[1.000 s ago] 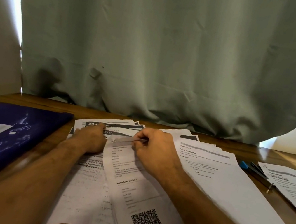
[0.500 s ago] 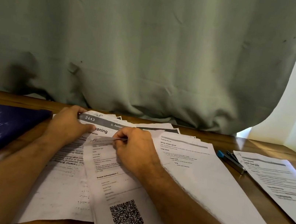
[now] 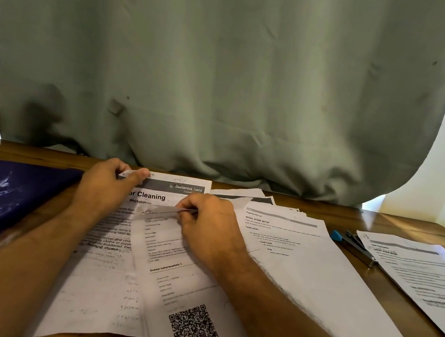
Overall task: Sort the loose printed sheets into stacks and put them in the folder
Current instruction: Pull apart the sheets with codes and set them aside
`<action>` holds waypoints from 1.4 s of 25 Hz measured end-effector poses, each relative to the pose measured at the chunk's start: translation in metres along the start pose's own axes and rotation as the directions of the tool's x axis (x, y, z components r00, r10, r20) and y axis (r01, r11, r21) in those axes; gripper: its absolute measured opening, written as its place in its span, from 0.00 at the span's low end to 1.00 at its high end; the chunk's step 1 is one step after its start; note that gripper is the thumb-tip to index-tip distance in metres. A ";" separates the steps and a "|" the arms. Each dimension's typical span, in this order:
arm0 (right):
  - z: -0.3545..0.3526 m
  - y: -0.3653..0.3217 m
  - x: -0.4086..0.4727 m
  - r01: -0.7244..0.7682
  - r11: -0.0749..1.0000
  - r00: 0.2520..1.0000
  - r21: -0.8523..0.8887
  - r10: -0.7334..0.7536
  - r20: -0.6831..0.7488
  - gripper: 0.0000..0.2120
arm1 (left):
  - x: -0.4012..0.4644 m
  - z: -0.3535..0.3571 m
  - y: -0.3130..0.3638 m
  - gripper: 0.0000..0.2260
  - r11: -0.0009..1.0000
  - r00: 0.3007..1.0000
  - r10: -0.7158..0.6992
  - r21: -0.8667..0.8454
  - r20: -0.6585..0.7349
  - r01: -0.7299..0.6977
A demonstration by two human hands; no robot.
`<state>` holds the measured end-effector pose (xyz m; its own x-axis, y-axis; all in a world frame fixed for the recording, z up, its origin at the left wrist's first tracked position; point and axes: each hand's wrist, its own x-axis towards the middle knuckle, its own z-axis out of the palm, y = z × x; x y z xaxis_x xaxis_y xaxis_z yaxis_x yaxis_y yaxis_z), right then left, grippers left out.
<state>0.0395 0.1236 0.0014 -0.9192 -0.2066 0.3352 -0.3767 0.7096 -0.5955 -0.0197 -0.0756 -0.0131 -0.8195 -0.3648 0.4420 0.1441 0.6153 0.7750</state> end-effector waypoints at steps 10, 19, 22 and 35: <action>-0.032 0.004 0.004 0.279 0.934 0.799 -0.223 -0.354 -0.485 0.12 | -0.003 -0.003 0.006 0.08 0.992 0.992 0.126 0.022 -0.013 -0.126; -0.035 0.024 0.008 -0.010 0.987 0.970 -0.159 -0.029 -0.243 0.10 | -0.006 0.000 0.010 0.04 0.972 0.979 0.200 0.120 0.045 -0.204; -0.027 0.026 0.006 -0.114 0.991 0.988 -0.075 0.105 -0.111 0.09 | -0.005 0.000 0.009 0.04 0.977 0.983 0.184 0.106 0.017 -0.185; -0.024 0.025 0.006 -0.067 0.992 0.992 -0.105 0.055 -0.117 0.10 | -0.006 0.002 0.011 0.05 0.985 0.990 0.141 0.098 0.031 -0.143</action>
<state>0.0269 0.1560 0.0058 -0.9188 -0.0872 0.3849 -0.2997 0.7887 -0.5368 -0.0146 -0.0653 -0.0080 -0.8078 -0.2528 0.5325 0.2049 0.7267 0.6557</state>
